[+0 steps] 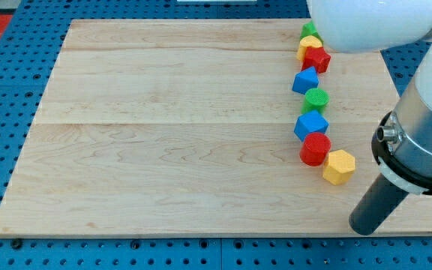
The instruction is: Move your arm to the center right
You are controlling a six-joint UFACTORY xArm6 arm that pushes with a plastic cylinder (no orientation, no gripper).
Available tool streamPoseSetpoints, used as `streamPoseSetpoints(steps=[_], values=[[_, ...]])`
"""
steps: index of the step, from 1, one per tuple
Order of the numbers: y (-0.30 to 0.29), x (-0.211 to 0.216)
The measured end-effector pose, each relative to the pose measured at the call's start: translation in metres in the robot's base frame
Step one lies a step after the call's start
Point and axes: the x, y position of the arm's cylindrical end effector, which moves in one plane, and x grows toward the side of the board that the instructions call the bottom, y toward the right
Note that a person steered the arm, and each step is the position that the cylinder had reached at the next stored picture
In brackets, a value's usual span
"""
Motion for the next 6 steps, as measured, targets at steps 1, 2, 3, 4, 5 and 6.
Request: streamPoseSetpoints(steps=[1,2,3,4,5,6], values=[[0.006,-0.001],[-0.037,-0.034],[-0.071,-0.030],[-0.072,-0.030],[-0.070,-0.030],[-0.008,-0.035]])
